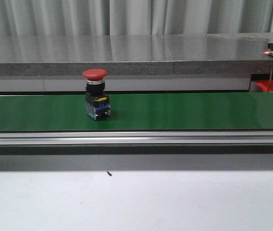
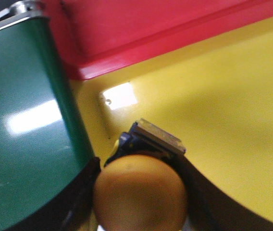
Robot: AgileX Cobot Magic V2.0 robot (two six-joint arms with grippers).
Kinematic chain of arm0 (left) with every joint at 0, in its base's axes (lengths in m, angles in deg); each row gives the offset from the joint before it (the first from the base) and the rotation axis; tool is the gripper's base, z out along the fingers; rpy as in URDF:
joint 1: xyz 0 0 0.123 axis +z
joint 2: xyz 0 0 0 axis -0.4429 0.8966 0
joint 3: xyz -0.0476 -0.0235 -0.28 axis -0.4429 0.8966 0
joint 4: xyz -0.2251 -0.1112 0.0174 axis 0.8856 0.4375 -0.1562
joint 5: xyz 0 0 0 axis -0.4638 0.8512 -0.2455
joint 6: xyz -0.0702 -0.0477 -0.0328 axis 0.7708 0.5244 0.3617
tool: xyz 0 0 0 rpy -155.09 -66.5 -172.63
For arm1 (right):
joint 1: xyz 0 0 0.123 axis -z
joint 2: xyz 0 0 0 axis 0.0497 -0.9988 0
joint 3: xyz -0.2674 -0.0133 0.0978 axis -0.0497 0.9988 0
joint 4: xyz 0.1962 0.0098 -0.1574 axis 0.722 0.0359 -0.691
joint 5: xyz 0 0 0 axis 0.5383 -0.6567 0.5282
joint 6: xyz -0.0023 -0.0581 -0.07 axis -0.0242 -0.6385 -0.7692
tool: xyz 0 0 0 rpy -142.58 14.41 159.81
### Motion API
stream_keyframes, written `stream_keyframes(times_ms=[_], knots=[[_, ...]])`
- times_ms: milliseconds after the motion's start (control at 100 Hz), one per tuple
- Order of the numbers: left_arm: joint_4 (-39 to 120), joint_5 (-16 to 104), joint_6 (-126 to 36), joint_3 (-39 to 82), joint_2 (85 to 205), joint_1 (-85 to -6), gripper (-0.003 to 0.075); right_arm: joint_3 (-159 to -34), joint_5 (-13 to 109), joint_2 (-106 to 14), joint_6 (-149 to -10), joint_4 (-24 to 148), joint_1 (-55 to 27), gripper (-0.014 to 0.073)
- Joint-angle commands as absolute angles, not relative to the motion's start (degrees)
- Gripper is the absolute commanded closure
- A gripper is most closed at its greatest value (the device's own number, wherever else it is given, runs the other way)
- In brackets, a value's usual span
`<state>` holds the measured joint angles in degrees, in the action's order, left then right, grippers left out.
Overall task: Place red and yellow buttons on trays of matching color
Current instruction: 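Carry the yellow button into the yellow tray and open the right gripper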
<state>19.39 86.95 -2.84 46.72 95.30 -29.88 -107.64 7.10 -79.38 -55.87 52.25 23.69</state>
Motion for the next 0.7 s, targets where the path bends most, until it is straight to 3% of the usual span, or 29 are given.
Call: stream_keyframes(times_ms=[0, 690], knots=[[19.9, 82.8, -2.9, 45.3, 96.2, -30.4, 0.074, -107.1, 12.7, -76.8, -55.6, 52.3, 24.5, 0.041], [19.9, 82.8, -2.9, 45.3, 96.2, -30.4, 0.074, -104.8, 18.4, -86.5, -55.6, 55.3, 24.5, 0.0395]])
